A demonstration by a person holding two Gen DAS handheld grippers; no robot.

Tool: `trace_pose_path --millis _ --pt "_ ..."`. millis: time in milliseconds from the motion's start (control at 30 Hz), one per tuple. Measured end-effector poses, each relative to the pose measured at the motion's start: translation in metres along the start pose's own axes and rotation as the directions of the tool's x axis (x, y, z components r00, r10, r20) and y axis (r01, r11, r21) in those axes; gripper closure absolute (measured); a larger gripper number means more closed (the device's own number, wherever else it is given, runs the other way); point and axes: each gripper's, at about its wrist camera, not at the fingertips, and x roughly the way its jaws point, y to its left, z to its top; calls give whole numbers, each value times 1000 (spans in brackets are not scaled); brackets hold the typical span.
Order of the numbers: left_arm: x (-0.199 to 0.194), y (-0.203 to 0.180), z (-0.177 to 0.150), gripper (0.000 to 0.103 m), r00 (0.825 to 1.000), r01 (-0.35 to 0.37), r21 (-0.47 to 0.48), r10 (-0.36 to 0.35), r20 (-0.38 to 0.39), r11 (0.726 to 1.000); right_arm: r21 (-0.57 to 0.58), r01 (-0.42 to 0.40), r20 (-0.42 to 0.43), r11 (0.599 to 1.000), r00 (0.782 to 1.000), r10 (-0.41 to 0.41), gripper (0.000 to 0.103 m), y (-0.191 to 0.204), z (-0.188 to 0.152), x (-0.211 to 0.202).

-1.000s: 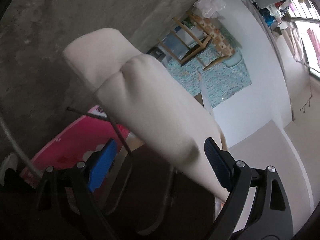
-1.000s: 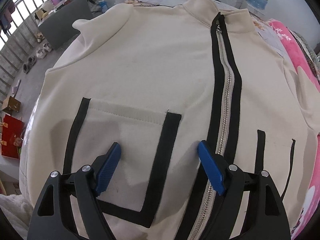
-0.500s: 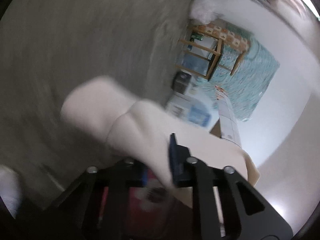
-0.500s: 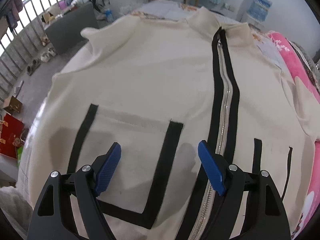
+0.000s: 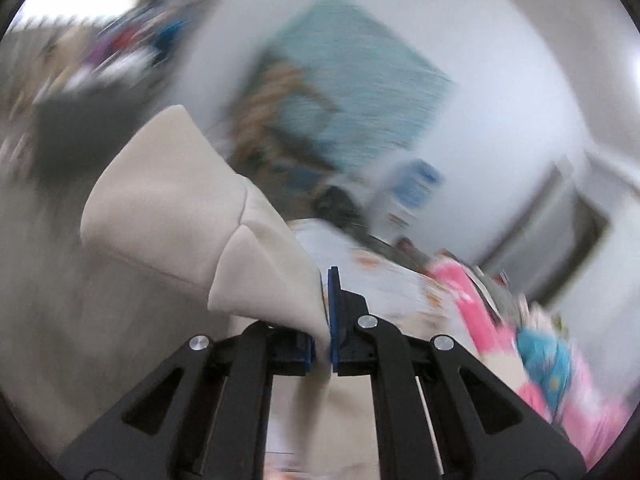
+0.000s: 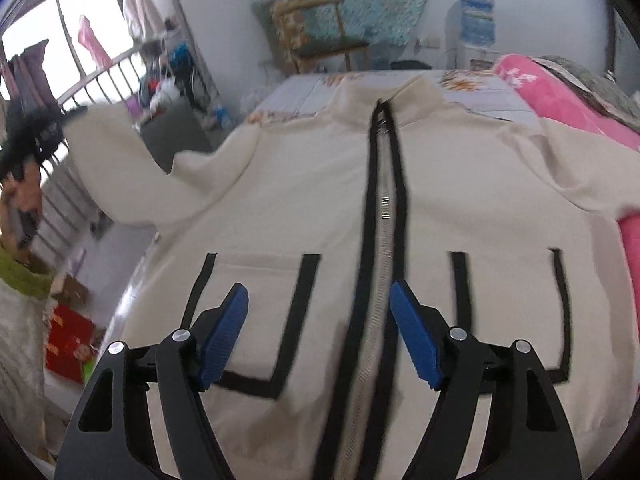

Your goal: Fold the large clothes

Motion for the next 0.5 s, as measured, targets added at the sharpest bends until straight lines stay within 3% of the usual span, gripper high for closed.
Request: trace_pose_path --millis 100,167,200,233,300,333,433,500 --pt "18 -108 -16 97 992 116 144 -106 -73 983 39 -2 58 999 998 0 31 -21 -11 -30" --pt "41 -164 -49 92 980 166 212 -137 -142 963 69 -8 87 998 996 2 31 -37 -18 -48" --pt "53 -182 -62 83 975 175 232 -136 -176 957 86 -7 101 996 995 -1 31 -46 -23 -58" --pt "66 -198 -83 65 968 179 250 -126 -216 951 103 -4 110 995 994 -8 31 -55 -28 -65" --pt "90 -219 -124 36 954 167 292 -79 -290 942 144 0 113 990 993 -16 31 -75 -39 -78" --pt "106 -224 -152 30 937 160 308 -45 -347 938 160 2 102 987 995 -18 31 -83 -43 -81" --pt "113 -224 -212 30 881 145 324 27 -472 935 190 15 59 982 998 -27 31 -109 -51 -87" --pt "89 -220 -242 30 875 157 331 24 -483 930 217 -5 29 976 1000 -1 31 -127 -50 -88"
